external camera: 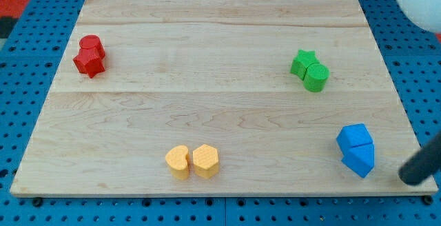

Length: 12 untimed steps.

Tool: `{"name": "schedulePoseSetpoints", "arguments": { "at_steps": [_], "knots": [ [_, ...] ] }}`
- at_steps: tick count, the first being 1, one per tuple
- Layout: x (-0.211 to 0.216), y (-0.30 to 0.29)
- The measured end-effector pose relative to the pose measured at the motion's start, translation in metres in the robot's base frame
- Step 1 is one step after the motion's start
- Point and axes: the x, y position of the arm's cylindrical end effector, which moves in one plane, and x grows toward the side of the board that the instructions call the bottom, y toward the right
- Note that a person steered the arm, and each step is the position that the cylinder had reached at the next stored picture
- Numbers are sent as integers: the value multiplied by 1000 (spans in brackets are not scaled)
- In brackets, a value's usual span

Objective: Move the green blocks to the right of the red blocks

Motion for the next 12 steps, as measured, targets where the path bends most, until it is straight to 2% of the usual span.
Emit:
{"name": "schedulePoseSetpoints", "arguments": {
  "at_steps": [4, 6, 7, 8, 9, 10, 11, 12],
  "knots": [
    [-159, -87],
    [-236, -98],
    [-246, -147],
    [-243, -150],
    [-236, -105],
    [-199, -95],
    [-183, -121],
    [-210, -160]
  ]
}}
